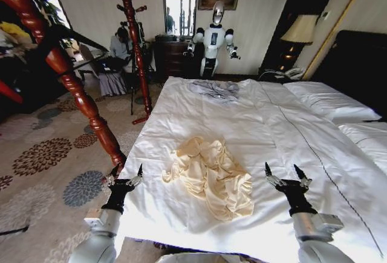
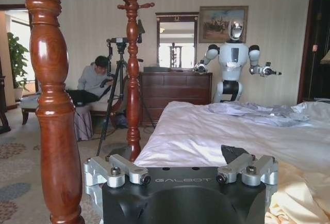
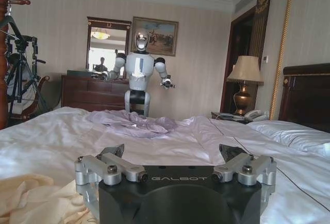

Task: Pick up the clothes from the bed and hang them on the clothes hanger.

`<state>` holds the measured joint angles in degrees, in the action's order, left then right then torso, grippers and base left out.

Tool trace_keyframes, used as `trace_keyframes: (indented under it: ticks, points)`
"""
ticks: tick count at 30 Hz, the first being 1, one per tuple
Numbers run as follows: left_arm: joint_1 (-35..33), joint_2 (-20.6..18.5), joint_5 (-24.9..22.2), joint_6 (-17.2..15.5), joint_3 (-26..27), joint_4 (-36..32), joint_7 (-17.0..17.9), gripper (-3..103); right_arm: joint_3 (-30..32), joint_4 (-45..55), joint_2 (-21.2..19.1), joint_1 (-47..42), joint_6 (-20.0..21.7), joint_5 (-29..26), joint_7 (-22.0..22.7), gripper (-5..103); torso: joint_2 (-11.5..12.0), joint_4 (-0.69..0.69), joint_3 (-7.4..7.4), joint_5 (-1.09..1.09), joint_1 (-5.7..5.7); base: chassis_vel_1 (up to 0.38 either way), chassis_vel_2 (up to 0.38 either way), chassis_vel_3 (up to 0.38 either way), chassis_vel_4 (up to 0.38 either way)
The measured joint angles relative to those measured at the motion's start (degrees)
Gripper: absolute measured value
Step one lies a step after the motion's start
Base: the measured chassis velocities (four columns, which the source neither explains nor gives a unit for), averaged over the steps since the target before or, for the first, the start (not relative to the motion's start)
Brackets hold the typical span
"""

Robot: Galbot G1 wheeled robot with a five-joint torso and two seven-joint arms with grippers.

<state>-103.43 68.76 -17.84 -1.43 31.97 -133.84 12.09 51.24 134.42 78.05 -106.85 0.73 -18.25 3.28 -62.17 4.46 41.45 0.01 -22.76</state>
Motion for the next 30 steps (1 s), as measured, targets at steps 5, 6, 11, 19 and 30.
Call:
trace_keyframes:
  ticks: [5,6,11,19,30]
  points:
    - [0.39,-0.33,-0.93,-0.44,1.05,0.02,-0.21,99,0.42,0.09,-0.71,0.03,0.56,-0.91,0.41,100,0.0,0.0,0.0,0.0,0.0,0.0,0.0,0.0,0.0]
    - [0.51,-0.37,-1.16,-0.49,1.35,0.06,-0.25,99,0.45,0.09,-0.77,-0.01,0.59,-0.85,0.43,100,0.0,0.0,0.0,0.0,0.0,0.0,0.0,0.0,0.0]
    - [0.94,-0.57,-2.77,-0.99,2.96,0.26,-0.47,99,0.46,0.32,-0.93,-0.43,0.92,-0.67,0.59,100,0.0,0.0,0.0,0.0,-0.01,0.0,0.0,0.0,0.0]
    - [2.74,-1.86,-2.87,-1.71,3.38,1.48,-0.73,99,0.1,1.79,-2.88,-0.61,4.72,-6.9,2.2,100,0.0,0.0,0.0,-0.01,-0.01,0.0,0.0,0.0,0.0]
    - [2.43,-0.63,-1.57,-1.71,2.2,2.44,-0.8,99,0.78,1.47,-15.28,3.53,14.64,-24.12,6.61,100,0.0,-0.02,0.0,0.01,-0.01,0.0,0.0,0.0,0.0]
